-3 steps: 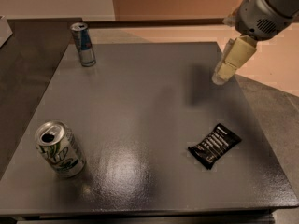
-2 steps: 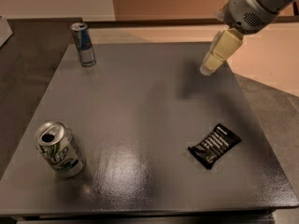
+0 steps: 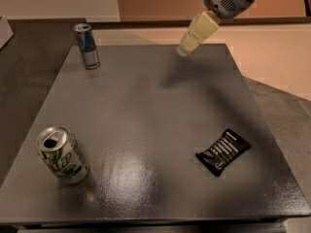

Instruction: Pick redbull can

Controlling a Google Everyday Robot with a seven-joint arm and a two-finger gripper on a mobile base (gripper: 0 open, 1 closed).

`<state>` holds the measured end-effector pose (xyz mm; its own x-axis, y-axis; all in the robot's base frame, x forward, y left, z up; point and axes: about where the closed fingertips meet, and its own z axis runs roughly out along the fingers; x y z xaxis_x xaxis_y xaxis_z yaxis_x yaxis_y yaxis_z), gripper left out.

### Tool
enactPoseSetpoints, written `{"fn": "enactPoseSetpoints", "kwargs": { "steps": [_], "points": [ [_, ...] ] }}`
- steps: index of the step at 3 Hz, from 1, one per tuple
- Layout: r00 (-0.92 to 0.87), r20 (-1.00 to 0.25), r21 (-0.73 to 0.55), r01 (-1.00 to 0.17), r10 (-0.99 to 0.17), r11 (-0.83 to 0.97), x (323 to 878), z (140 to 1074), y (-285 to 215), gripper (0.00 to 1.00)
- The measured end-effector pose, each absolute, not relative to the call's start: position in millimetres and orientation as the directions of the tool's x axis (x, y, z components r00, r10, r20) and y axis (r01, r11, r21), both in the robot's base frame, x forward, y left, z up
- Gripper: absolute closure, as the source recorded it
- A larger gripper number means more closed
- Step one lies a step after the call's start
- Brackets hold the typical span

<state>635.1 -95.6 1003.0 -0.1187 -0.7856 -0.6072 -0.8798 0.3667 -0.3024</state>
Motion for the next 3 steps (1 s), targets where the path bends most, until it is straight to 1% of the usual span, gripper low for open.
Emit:
{"fn": "enactPoseSetpoints", "kwargs": {
  "steps": [2, 3],
  "points": [
    [-0.027, -0.71, -0.342, -0.86, -0.704, 0.378, 671, 1022, -18, 0.0],
    [-0.048, -0.748, -0.304, -0.862, -0.662, 0.406, 679, 1014, 14, 0.0]
  ]
}}
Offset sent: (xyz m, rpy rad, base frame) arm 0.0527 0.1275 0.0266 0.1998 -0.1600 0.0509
